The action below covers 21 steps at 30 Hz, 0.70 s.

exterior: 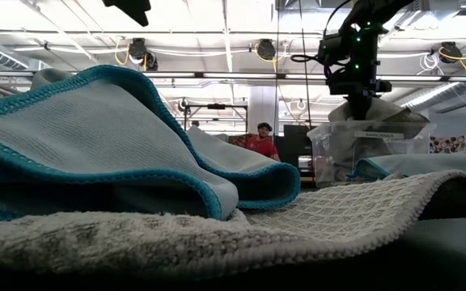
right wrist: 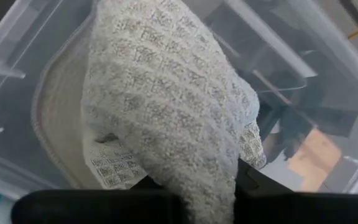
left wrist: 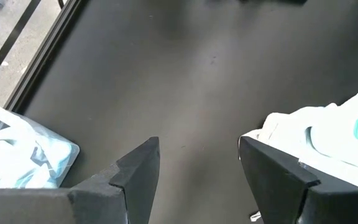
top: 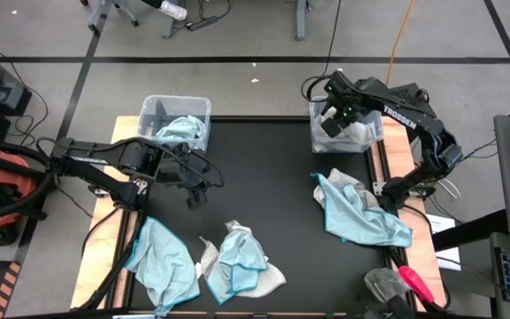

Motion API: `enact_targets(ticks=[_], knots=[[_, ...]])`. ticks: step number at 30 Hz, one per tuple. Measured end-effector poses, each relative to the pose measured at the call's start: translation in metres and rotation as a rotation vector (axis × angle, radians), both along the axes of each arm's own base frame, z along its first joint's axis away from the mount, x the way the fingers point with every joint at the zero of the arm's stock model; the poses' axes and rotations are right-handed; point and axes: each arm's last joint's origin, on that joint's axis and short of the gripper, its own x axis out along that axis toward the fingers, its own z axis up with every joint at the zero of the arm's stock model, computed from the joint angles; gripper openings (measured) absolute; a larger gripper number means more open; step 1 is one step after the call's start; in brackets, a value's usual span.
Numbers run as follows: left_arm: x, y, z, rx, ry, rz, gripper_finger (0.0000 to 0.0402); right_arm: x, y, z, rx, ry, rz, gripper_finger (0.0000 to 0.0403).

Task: Sort microfiber towel by color & place in baskets
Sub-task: Put the gray towel into the right transparent bin, then put the blue towel into the left transparent bin

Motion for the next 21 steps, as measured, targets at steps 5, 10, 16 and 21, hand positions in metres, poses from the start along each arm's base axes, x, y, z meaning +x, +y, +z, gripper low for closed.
enact_targets(ticks=[5, 10, 16, 21], knots=[[0.000, 0.000, 0.000, 0.000, 0.001, 0.000, 0.0228, -0.003, 0.004, 0.005, 0.002, -0.005, 0.006, 0.0087], [0.000, 0.000, 0.000, -0.001, 0.001, 0.000, 0.0228, -0.011, 0.013, 0.019, -0.034, -0.052, 0.016, 0.0150], [0.000, 0.000, 0.000, 0.000, 0.001, 0.000, 0.0228, -0.026, 0.031, 0.043, -0.107, -0.135, 0.000, 0.0215], [0.000, 0.000, 0.000, 0.002, 0.002, 0.001, 0.0228, -0.040, 0.047, 0.062, -0.180, -0.198, -0.001, 0.0246]])
